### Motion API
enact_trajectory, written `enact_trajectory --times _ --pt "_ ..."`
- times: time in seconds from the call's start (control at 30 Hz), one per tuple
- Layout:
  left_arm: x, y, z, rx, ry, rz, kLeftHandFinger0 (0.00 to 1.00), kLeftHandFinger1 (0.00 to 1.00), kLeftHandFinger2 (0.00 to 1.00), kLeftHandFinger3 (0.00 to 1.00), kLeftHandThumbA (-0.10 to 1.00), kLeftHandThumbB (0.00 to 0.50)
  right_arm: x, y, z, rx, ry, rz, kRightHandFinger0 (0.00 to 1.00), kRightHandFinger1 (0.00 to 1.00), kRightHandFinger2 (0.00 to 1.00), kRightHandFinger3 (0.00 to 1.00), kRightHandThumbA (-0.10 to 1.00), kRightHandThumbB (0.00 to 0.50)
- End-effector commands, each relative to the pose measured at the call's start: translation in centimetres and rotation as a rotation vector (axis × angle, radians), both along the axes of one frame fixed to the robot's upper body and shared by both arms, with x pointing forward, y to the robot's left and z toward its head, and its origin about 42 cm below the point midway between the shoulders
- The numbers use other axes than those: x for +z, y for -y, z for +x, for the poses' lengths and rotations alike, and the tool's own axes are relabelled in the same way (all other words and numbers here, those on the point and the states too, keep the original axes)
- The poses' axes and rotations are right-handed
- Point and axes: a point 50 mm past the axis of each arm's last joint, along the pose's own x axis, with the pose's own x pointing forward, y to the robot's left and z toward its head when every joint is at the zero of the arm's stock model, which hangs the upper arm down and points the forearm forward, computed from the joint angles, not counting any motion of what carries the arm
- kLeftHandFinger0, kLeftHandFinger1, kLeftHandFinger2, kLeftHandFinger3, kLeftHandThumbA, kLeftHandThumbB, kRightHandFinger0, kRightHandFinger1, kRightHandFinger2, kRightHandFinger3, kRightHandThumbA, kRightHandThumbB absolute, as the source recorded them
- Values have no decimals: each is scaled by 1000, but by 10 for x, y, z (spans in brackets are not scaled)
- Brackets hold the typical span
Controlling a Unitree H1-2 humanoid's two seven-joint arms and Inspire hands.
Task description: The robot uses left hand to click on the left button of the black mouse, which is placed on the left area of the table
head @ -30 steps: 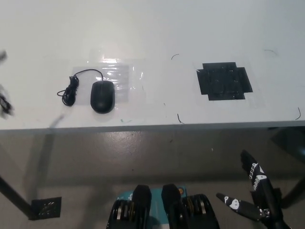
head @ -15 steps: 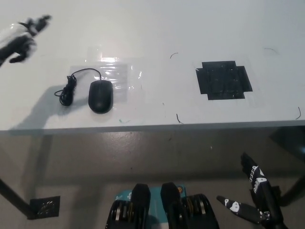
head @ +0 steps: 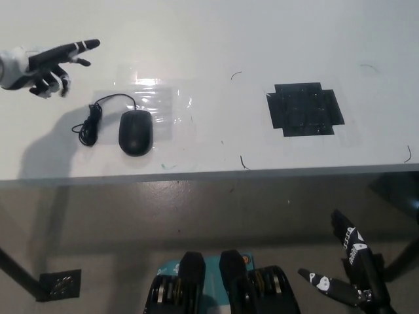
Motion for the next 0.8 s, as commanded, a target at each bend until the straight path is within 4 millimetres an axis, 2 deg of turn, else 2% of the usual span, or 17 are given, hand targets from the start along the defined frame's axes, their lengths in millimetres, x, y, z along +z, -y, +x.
enact_trajectory --times 0.0,0.13,0.2,0.33,0.47,0.57,0.67,0.7,0.73,0.77 --pt "47 6 6 -12 -25 86 0 0 288 1000 1000 370 16 3 7 18 84 7 1000 1000 1000 1000 1000 113" --pt "59 22 10 -47 -36 153 0 0 321 1000 1000 382 15 3 7 18 80 4 1000 1000 1000 1000 1000 119" --pt "60 28 12 -66 -37 171 0 0 307 1000 1000 383 15 3 7 20 81 4 1000 1000 1000 1000 1000 116" --pt "61 45 15 -93 -61 184 0 0 193 1000 1000 394 15 4 6 23 82 -6 988 1000 1000 1000 1000 108" --pt "59 57 18 -126 -77 209 0 0 226 1000 1000 401 15 4 6 29 85 -11 976 1000 1000 1000 1000 100" --pt "53 67 21 -146 -72 221 0 0 268 1000 1000 387 16 5 7 30 84 -15 971 1000 1000 1000 1000 106" --pt "50 74 22 -154 -77 210 0 0 258 1000 1000 373 18 5 9 34 83 -23 968 1000 1000 1000 1000 111" --pt "49 76 23 -154 -79 212 19 0 207 1000 1000 368 18 5 9 35 83 -23 967 1000 1000 1000 1000 110" --pt "47 79 24 -159 -86 223 4 0 25 1000 1000 333 19 5 8 36 84 -25 962 998 1000 1000 1000 106" --pt "45 82 24 -165 -89 231 0 0 1 1000 1000 310 20 5 9 37 89 -27 959 990 1000 1000 1000 100"
